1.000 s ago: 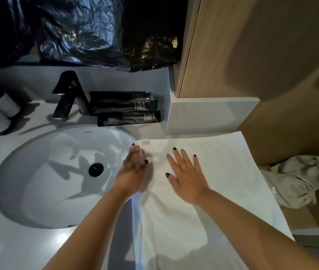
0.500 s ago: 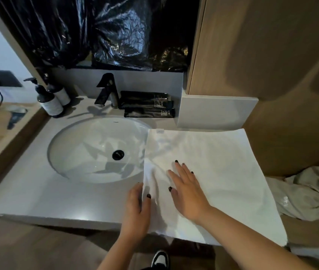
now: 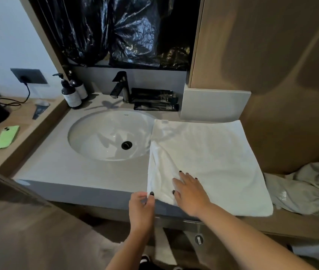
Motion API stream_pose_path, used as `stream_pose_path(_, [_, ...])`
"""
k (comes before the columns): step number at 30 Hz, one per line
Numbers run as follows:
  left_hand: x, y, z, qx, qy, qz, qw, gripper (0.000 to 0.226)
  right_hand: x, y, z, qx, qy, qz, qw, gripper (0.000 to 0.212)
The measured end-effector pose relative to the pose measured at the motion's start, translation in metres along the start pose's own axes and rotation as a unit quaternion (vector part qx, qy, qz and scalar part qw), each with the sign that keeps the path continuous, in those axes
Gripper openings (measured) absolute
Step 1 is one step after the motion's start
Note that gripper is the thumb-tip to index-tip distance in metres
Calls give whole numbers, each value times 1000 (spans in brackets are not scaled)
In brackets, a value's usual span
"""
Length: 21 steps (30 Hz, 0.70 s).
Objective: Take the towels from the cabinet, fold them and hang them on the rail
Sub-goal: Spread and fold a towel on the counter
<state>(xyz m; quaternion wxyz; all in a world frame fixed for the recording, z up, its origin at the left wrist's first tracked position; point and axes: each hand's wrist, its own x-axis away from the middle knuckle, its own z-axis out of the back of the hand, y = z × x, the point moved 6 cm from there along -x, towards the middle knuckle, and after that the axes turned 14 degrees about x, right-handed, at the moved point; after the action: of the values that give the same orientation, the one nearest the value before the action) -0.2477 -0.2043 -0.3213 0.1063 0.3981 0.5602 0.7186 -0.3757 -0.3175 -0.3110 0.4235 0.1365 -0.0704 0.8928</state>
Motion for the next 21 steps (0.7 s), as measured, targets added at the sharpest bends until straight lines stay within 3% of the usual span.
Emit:
stream_pose_path(5, [-11,-16,-2,228,-47,164,959,23,1,8,0,-12,-61,20,998,52])
stream_pose_path(8, [-14,-14,-4,242,-79,229,940,28,4,7,0,-18,-74,17,997,54])
stream_pose_path(12, [-13,-13,-9,278,-54,332,900,16,2,7,0,-28,-78,6,997,55])
stream_pose_path(17, [-10,-11,-14,353,-79,380,851,17,2,8,-5,-46,-84,-6,995,56])
stream_pose_path(21, [-7,-5,-16,396,-96,376,832,23,-1,12,-7,-57,-83,-11,995,54])
